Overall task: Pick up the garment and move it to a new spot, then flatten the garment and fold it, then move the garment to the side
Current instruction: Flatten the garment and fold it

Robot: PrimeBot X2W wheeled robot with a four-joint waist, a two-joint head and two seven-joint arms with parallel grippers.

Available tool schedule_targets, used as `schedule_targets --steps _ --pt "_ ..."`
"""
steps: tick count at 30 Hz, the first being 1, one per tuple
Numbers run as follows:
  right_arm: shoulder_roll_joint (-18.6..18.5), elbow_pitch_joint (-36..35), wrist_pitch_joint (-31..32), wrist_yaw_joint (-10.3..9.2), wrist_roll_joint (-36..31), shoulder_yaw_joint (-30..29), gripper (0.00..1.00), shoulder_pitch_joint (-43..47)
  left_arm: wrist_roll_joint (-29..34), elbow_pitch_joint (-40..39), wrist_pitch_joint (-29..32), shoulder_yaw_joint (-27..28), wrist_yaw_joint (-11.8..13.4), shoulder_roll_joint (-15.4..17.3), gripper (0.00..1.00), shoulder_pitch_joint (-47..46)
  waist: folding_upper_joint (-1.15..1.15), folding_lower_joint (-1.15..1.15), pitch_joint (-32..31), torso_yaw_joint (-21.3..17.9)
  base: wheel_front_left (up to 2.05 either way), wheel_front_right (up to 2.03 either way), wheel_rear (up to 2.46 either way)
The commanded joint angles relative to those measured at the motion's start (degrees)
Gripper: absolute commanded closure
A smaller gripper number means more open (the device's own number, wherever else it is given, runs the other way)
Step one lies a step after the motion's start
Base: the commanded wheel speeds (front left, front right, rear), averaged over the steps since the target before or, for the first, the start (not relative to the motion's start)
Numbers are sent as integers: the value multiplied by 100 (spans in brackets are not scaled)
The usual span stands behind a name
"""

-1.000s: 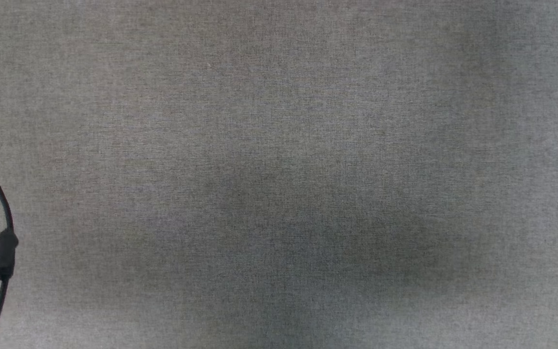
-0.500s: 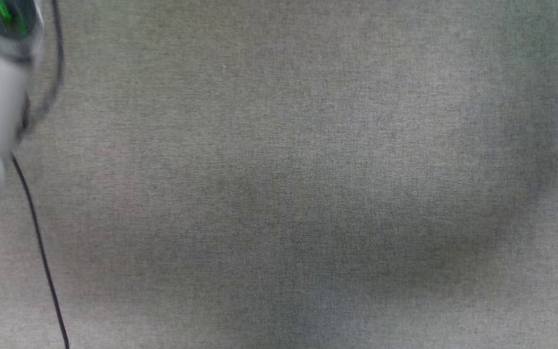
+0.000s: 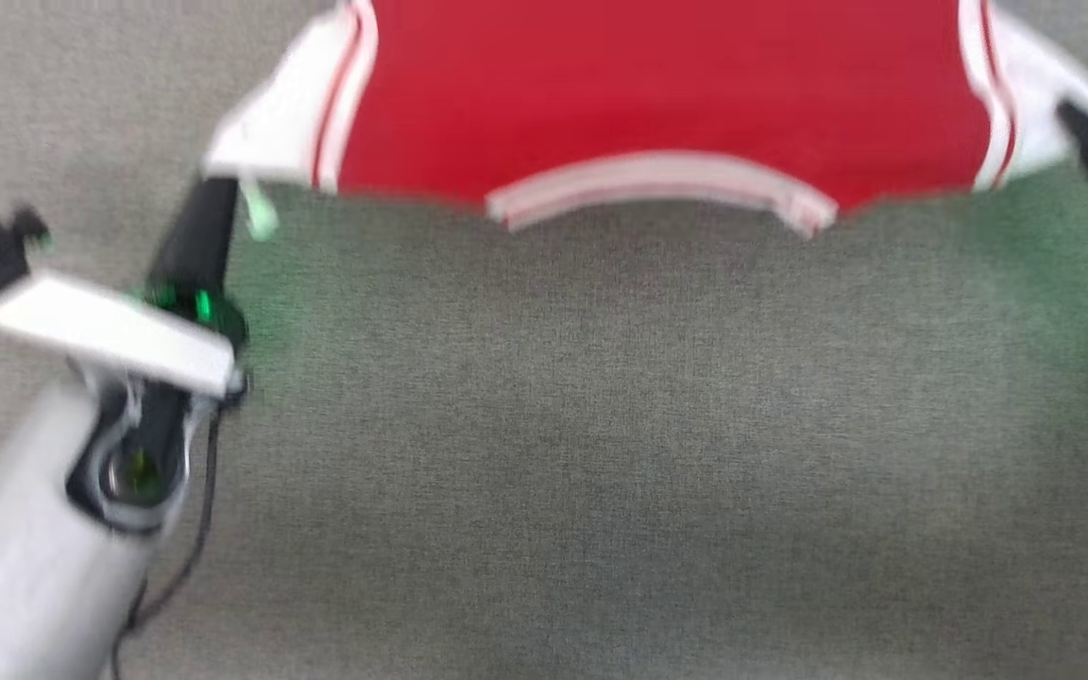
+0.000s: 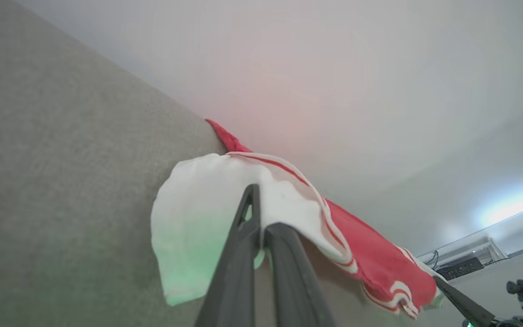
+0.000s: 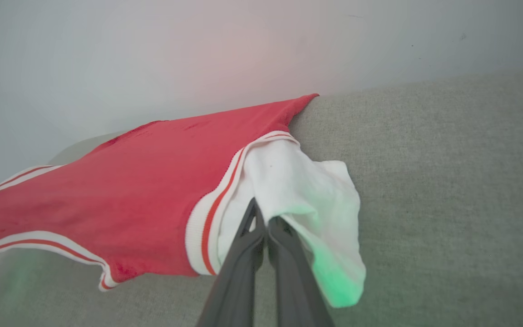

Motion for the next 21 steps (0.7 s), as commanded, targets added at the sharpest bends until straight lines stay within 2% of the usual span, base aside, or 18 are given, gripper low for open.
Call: schedule_targets --steps 1,8,14,21 --pt "-29 -221 118 -4 14 -101 100 326 138 -181 -44 102 7 57 100 345 0 0 -178 -7 0 0 0" --pt "179 -1482 848 -4 79 -577 100 1902 545 -1237 -44 626 6 124 100 2046 0 0 -469 -7 0 0 0" --pt "406 -2395 1396 -3 144 -966 100 2945 642 -2036 -44 966 6 241 100 3261 0 0 -599 48 0 0 0" --pt "608 -3159 1714 -4 123 -1380 100 3809 787 -2647 -45 1355 6 263 100 4198 0 0 -648 116 0 0 0"
